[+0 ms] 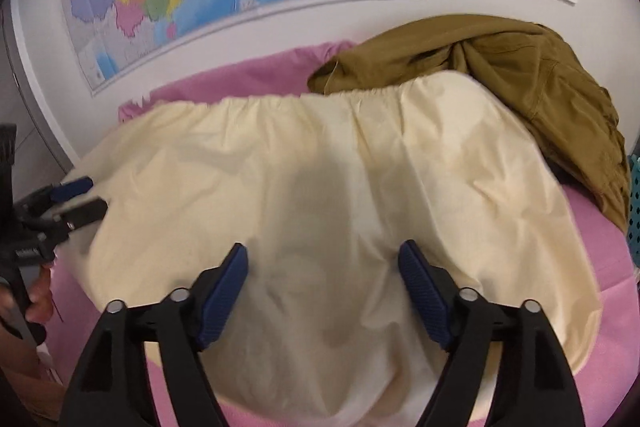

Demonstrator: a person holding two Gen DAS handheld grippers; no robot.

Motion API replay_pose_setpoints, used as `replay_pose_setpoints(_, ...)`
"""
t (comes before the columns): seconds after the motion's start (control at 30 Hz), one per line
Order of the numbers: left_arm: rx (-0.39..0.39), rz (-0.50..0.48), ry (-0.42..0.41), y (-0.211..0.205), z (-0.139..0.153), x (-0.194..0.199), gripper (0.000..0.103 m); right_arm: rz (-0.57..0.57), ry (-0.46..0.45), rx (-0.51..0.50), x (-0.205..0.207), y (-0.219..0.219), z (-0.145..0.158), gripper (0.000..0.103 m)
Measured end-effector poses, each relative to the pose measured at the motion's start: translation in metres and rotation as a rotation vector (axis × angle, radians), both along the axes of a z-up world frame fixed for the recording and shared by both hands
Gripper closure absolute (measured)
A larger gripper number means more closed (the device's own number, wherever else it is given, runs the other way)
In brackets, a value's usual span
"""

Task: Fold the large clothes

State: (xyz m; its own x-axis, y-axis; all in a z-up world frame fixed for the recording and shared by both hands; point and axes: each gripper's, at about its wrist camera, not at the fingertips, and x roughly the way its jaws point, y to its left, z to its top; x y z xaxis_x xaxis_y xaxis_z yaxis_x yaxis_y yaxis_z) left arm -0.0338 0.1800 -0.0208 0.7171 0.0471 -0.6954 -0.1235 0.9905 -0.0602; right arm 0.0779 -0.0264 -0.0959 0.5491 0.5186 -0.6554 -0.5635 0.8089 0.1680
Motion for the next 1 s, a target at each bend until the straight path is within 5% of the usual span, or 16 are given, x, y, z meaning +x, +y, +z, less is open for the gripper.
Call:
replay_pose_setpoints(0.3,-0.085,0.006,0.009,0.017,-0.005,-0.007,0.005,0.020,0.070,0.166,-0.007,-0.033,0.019,0.022)
replay_pose_setpoints(0.53,-0.171,0.045,-0.098,0.044,0.019,-0.069,0.005,0.075,0.224,0.411,-0.034,-0.090,0.027,0.018)
replay_pose_setpoints(0.7,-0.349,0.048,-0.055,0.071,-0.002,-0.104,0.006,0.052,0.373,0.464,-0.050,-0.109,-0.002,0.014)
replay_pose_setpoints(0.8,-0.387,0.026,-0.014,0.070,-0.019,-0.112,0.007,0.017,0.434,0.490,-0.048,-0.108,-0.021,0.014)
replay_pose_setpoints(1.0,-0.503,-0.048,0.053,0.053,-0.047,-0.100,0.008,-0.050,0.453,0.527,-0.031,-0.095,-0.032,0.011)
